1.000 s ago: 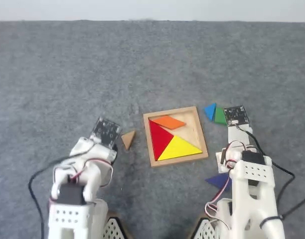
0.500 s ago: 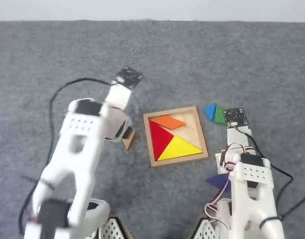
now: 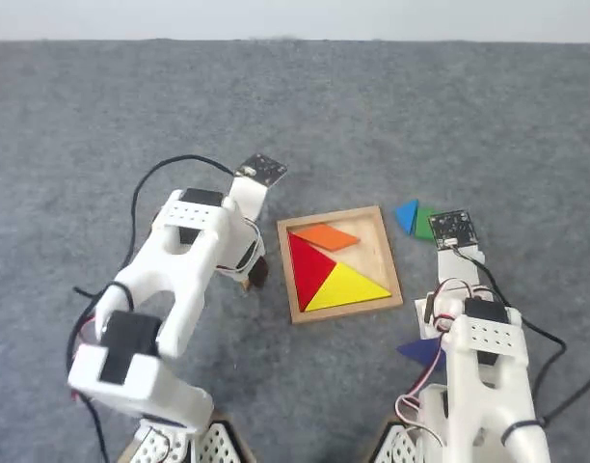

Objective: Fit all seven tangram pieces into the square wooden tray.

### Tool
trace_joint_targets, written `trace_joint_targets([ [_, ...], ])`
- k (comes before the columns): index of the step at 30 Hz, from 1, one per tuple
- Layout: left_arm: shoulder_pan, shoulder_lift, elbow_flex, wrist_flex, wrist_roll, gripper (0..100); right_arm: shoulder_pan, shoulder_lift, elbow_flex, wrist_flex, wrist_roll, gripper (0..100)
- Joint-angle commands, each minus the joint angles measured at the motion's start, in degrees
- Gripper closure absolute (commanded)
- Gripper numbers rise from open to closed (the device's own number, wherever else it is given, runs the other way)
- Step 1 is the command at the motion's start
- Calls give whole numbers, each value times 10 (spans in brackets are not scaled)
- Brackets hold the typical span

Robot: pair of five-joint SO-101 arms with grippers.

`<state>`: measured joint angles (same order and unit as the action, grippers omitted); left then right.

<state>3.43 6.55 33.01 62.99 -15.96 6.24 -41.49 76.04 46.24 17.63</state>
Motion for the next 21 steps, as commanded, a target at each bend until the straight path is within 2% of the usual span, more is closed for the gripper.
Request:
trace_joint_targets([
  [1,-2,20,-27,-26,4,768,-7,-21,-5,-10,5,924],
  [6,1,33,-28,-39,2,773,-7,-21,-5,-10,5,924],
  [10,10,33,-28,-37,1,826,-7,-21,-5,-10,5,924],
  [21,14,29,-45,18,0,900,-7,-21,-5,-10,4,924],
])
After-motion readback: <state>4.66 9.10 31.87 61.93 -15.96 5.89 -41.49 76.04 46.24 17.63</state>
